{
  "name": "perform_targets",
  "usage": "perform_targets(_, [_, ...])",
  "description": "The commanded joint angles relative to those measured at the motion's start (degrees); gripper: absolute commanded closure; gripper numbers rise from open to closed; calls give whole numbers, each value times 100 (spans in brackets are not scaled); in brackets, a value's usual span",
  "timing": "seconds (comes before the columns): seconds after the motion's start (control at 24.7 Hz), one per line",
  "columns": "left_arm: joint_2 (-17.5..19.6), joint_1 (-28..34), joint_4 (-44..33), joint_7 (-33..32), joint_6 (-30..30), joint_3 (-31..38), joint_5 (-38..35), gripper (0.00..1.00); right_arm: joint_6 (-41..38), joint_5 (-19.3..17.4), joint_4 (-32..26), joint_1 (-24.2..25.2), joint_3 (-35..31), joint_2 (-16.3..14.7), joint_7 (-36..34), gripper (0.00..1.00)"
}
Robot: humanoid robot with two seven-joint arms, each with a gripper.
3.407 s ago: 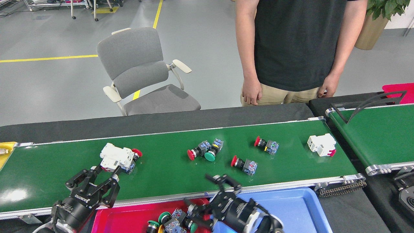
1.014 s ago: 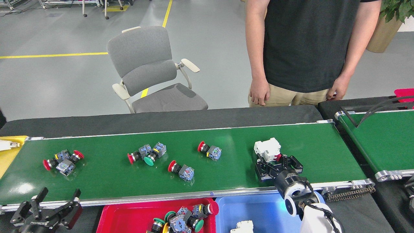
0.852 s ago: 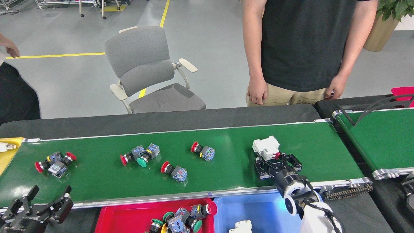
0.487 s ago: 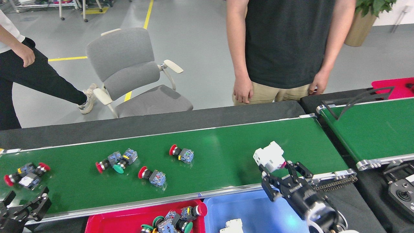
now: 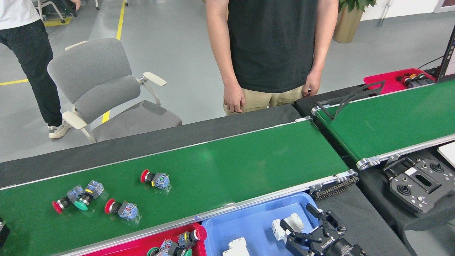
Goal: Pick switch part from conveyor to tray
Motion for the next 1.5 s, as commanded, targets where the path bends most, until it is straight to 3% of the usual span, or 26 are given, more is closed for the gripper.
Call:
perform_targets(0.0, [137,-172,78,49,379,-152,25,3,-29,-23,-46,-72,-21,0,-40,0])
perform_targets(0.08, [137,-312,193,58,748,-381,25,7,-29,-23,-46,-63,-21,-8,-31,0])
perform_targets(0.12, [119,-321,219,129,915,-478,25,15,-29,-23,-46,-54,-21,-17,-31,0])
perform_targets(0.2, [57,-321,219,296,959,-539,34,38,-29,-23,-46,-54,-30,-8,-31,0])
perform_targets(0.28, [-57,-303,219,463,880,-539,104,68,-29,-23,-46,-63,-48,-8,-22,0])
perform_targets(0.32, [-109,-277,210,533,731,-539,201,77,-20,-32,-46,-63,-83,0,-22,0])
perform_targets(0.45, [-180,-154,69,709,291,-539,359,88,-29,-23,-64,-72,-276,-8,-31,0])
perform_targets(0.69, [-496,338,-959,937,-342,-539,359,91,15,47,-178,-81,-698,27,-31,0])
perform_targets(0.85, [-813,1059,-2383,928,-1388,-522,368,89,920,601,-187,-72,-760,27,-242,1])
perform_targets(0.97, [-1102,1902,-3709,902,-2749,-539,368,81,1597,943,-187,-37,-751,9,-681,1])
perform_targets(1.1, [-1463,2527,-4290,867,-2759,-566,324,71,1615,935,-160,-37,-751,-8,-699,1])
perform_targets(1.18, [-1744,2790,-4624,779,-2759,-601,254,51,1606,926,-152,-19,-751,-17,-708,1])
perform_targets(1.26, [-1981,2975,-4879,735,-2759,-636,219,9,1597,926,-143,-10,-751,-26,-708,1])
perform_targets(1.34, [-2113,3010,-4967,735,-2759,-636,219,1,1580,926,-143,-2,-751,-26,-708,1])
perform_targets(1.46, [-2201,3010,-4993,735,-2759,-627,219,1,1483,917,-143,-2,-751,-17,-699,1])
